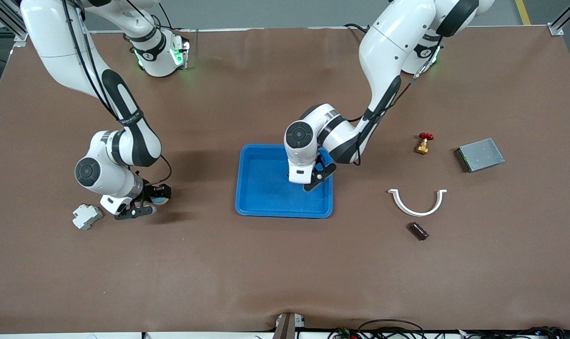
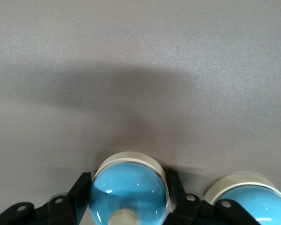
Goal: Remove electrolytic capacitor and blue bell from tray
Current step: 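Set the bell beside the first bell while the left gripper lifts the capacitor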
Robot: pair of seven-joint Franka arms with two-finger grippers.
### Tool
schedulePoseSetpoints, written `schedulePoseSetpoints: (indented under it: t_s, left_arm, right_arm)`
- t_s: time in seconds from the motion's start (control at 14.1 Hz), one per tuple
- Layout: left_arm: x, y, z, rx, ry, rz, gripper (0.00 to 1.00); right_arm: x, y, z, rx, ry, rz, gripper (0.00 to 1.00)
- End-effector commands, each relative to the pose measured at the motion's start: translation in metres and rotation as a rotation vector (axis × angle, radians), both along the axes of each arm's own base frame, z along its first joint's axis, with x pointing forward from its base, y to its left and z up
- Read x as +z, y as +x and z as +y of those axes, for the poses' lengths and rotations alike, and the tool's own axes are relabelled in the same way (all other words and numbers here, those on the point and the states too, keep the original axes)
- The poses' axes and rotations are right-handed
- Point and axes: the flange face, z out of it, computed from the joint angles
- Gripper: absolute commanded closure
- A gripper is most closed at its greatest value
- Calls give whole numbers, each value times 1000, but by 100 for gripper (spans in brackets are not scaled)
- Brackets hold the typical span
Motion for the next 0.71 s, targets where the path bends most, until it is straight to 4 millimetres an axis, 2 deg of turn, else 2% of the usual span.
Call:
schedulePoseSetpoints:
  t_s: [0.0,0.14,0.28,0.42,0.57,0.64]
  left_arm:
    - [43,7,8,22,41,8,100]
    - [78,17,23,52,23,27,100]
    - [109,22,37,30,11,53,100]
    - [133,28,63,17,-16,85,100]
    - [154,30,97,-25,-25,84,100]
    - [162,27,113,-50,-29,88,100]
  right_arm:
    - [11,-6,3,-7,17,-2,0]
    - [26,1,5,-1,28,5,0]
    - [61,15,4,6,42,2,0]
    - [90,27,6,1,51,19,0]
    - [100,31,2,-55,37,23,0]
    - [106,34,-7,-69,35,12,0]
